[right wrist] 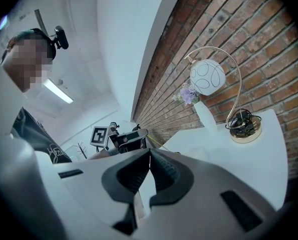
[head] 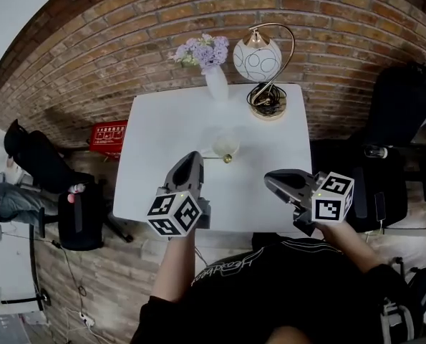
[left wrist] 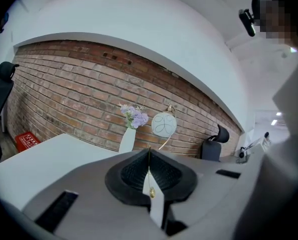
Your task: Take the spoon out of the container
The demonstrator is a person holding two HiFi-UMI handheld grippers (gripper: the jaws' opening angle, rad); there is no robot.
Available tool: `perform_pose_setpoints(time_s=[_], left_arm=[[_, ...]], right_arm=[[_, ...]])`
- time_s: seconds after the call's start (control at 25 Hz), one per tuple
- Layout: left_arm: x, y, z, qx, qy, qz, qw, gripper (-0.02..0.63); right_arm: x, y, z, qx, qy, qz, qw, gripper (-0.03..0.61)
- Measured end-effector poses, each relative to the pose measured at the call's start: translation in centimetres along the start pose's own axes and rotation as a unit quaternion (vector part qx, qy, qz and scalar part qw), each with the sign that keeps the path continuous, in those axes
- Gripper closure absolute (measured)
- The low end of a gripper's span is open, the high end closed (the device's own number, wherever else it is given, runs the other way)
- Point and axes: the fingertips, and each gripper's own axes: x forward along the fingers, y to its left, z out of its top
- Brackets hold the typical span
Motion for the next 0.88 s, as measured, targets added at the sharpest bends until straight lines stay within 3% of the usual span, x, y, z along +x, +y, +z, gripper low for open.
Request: perform_pose_setpoints(time_s=[0.24, 0.88], left_arm=[[-4.0, -3.7, 0.7, 0.022, 0.005, -0.03, 0.9993, 0.606], [-11.2, -10.4, -2.1, 0.003, 0.035, -0.103, 0.9941, 0.606]], right_arm=[[-0.6, 2.5, 1.0, -0.018, -0.019, 0.008, 1.0, 0.581], [-3.6, 6.8, 0.1, -0.04, -0.052, -0.008, 0.998, 0.581]])
